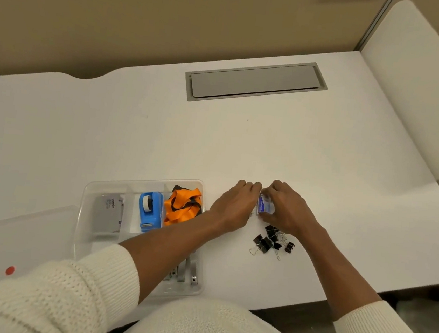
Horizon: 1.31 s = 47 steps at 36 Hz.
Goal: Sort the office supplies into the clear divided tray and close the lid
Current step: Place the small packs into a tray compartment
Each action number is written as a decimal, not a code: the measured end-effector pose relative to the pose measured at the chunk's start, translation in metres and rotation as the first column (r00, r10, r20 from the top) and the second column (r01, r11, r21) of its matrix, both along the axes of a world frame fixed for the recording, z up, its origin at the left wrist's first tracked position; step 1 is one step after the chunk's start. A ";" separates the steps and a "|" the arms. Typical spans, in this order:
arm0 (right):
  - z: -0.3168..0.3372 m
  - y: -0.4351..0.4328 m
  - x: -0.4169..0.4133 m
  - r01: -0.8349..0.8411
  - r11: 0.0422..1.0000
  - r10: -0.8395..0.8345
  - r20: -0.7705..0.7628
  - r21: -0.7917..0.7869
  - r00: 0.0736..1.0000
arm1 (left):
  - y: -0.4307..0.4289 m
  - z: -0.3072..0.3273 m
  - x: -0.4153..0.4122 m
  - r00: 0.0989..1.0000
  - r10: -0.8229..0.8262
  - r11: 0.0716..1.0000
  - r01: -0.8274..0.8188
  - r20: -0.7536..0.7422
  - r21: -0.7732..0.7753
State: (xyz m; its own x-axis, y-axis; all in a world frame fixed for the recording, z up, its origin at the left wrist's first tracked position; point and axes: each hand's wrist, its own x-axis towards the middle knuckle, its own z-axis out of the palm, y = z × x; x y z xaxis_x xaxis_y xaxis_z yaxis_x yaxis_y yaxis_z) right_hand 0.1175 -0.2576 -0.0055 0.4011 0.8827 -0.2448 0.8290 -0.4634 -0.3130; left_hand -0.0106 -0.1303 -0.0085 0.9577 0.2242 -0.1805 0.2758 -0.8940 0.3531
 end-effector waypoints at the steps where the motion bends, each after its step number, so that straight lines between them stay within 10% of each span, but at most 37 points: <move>1: 0.000 0.001 -0.001 -0.006 1.000 0.006 0.007 0.001 1.000 | 0.001 0.001 -0.003 1.000 -0.001 1.000 0.001 0.008 0.001; 17: 0.038 0.013 -0.049 0.114 0.974 -0.099 -0.083 0.197 0.992 | 0.018 0.066 -0.112 0.924 0.263 0.962 -0.230 0.277 -0.148; 30: 0.067 0.057 -0.192 -0.129 0.960 0.187 -0.226 0.248 0.956 | 0.049 0.078 -0.313 0.831 0.533 0.842 -0.502 0.157 -0.199; 47: 0.056 0.105 -0.299 -0.096 0.984 0.125 -0.202 0.148 0.971 | 0.102 0.040 -0.350 0.966 0.075 0.974 -0.017 -0.247 0.227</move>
State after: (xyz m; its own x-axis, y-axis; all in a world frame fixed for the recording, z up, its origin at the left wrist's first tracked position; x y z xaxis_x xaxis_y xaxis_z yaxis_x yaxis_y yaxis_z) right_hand -0.1811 -0.1529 0.0501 0.2521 0.9493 -0.1875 0.7816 -0.3140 -0.5390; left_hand -0.3610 -0.0279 0.0315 0.8750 0.3285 -0.3557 0.3728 -0.9258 0.0621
